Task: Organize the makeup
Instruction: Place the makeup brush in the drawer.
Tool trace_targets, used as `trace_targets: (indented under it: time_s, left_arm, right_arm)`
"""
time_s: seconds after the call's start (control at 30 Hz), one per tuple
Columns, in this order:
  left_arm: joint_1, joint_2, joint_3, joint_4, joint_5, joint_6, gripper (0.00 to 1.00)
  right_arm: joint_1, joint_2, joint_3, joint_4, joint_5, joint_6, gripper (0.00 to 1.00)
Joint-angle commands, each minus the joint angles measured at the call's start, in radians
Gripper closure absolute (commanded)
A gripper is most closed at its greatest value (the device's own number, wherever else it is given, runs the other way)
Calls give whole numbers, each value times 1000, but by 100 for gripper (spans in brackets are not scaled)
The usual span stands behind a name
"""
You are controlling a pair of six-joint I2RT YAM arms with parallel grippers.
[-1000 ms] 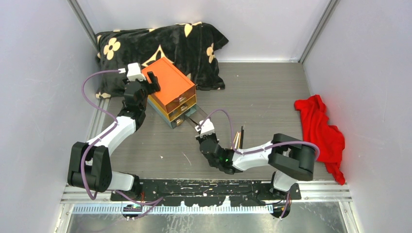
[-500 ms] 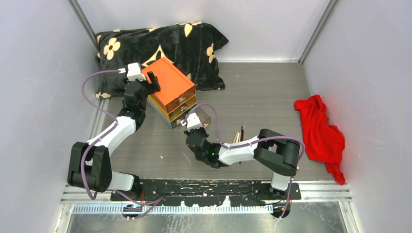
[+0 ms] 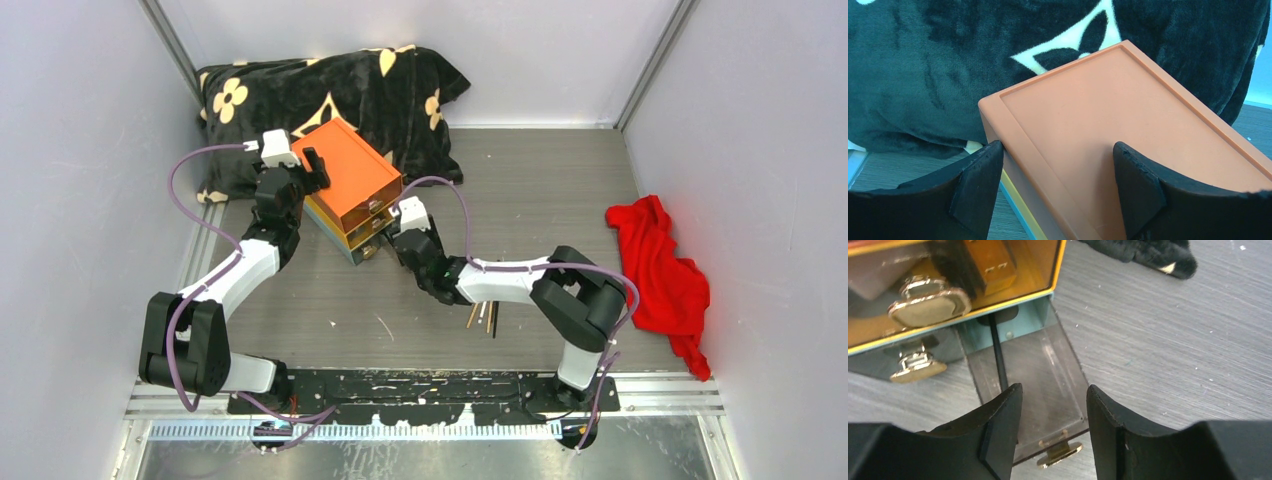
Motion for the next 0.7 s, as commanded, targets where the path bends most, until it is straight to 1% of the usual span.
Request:
trace_targets:
  time_s: [0.0, 0.1, 0.17, 0.23, 0.37, 0.47, 0.6, 0.67]
  left_arm:
    - [-29, 70, -64, -287, 150, 49, 23]
    - [-29, 69, -64, -287, 152, 49, 23]
    - [-30, 69, -63, -288, 152, 49, 23]
    - [-30, 70, -62, -288, 153, 48, 23]
    - [-30, 72, -62, -288, 154, 49, 23]
    - [-29, 68, -64, -288, 153, 48, 23]
    - [-29, 70, -62, -289, 154, 48, 23]
    - [-30, 73, -58, -293, 153, 49, 23]
  right_arm:
    - [12, -107, 5, -49, -63, 25, 44]
    - [10, -201, -29, -62, -16, 0, 43]
    - [8, -276, -42, -91, 17, -22, 39]
    - [-4, -331, -41, -148, 31, -27, 32]
    - [-63, -406, -12, -355, -5, 31, 16]
    - [-117, -440, 17, -561, 8, 93, 18]
    - [-160, -459, 90, -894, 45, 300, 28]
    - [-170, -465, 112, -1024, 44, 395, 29]
